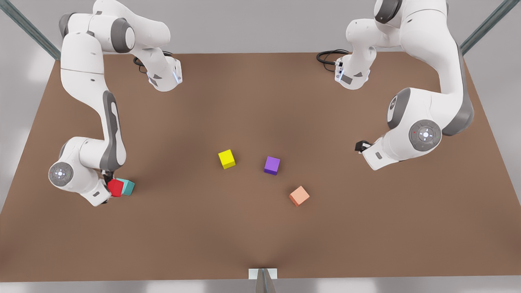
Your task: Pick up red wooden cube and pass to hand red wooden cube and place in blue wooden cube
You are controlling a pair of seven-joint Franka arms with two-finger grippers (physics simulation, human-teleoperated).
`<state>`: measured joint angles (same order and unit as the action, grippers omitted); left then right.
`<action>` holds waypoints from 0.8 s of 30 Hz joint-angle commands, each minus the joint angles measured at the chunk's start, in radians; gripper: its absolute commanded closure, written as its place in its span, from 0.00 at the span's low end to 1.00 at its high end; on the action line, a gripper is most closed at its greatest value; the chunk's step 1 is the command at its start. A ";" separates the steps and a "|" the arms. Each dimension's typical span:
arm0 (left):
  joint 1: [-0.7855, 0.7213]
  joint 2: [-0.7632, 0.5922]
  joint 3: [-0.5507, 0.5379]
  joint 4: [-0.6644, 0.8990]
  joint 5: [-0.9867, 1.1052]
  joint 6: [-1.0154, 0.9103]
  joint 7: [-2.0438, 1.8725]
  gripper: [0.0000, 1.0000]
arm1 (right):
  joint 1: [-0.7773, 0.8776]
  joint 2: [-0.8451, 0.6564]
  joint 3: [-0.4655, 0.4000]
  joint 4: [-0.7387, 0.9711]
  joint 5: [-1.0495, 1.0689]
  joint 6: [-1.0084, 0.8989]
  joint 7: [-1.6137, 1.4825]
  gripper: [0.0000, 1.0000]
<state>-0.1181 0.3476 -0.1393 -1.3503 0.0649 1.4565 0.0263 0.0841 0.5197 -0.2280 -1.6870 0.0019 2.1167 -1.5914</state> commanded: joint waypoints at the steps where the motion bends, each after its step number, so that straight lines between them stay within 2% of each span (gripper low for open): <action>1: 0.000 0.001 0.000 0.000 -0.002 -0.005 -0.063 0.00 | -0.001 -0.001 -0.004 -0.019 0.001 0.132 0.304 0.56; 8: 0.000 0.002 0.000 0.000 -0.002 -0.016 -0.065 0.00 | 0.000 -0.026 -0.016 -0.175 0.026 0.220 0.306 0.55; 17: 0.000 0.014 0.000 0.000 -0.002 -0.015 -0.065 0.00 | -0.012 -0.033 -0.016 -0.211 0.026 0.240 0.306 0.55; 18: 0.000 0.014 0.000 0.000 -0.002 -0.015 -0.065 0.00 | -0.012 -0.033 -0.016 -0.211 0.026 0.240 0.306 0.51; 19: 0.000 0.016 0.000 0.000 -0.002 -0.015 -0.065 0.00 | -0.012 -0.030 -0.016 -0.212 0.029 0.243 0.307 0.00; 24: 0.000 0.016 0.000 0.000 -0.002 -0.015 -0.065 0.00 | -0.010 -0.027 -0.014 -0.217 0.044 0.247 0.306 0.00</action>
<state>-0.1181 0.3648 -0.1393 -1.3503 0.0623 1.4430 -0.0212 0.0735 0.4928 -0.2425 -1.9039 0.0386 2.3523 -1.3690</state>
